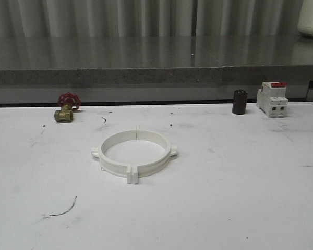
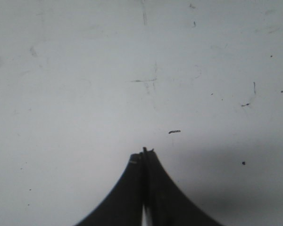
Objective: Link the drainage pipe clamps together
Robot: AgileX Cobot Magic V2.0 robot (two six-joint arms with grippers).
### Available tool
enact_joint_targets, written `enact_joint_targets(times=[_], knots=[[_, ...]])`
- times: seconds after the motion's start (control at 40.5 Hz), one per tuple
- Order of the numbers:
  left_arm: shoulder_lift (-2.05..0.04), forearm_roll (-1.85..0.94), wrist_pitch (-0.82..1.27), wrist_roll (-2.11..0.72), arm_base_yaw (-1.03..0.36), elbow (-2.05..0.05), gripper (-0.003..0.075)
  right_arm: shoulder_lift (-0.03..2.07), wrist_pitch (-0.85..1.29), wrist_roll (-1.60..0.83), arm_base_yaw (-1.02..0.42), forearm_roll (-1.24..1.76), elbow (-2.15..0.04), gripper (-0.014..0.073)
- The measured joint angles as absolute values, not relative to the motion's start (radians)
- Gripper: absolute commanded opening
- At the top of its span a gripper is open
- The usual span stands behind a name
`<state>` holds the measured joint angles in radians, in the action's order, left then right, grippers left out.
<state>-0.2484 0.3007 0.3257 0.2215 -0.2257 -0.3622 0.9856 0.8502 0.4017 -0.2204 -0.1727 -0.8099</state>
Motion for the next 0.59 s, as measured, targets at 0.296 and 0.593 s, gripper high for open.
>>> enact_joint_targets(times=[0.296,0.593], knots=[[-0.248,0.301,0.326,0.221,-0.226,-0.362,-0.002,0.578,0.686,0.402,-0.219,-0.308,-0.523,-0.0062],[-0.248,0.301,0.326,0.221,-0.226,-0.362,-0.002,0.305,0.586,0.399,-0.218,-0.325,-0.435,-0.0062]])
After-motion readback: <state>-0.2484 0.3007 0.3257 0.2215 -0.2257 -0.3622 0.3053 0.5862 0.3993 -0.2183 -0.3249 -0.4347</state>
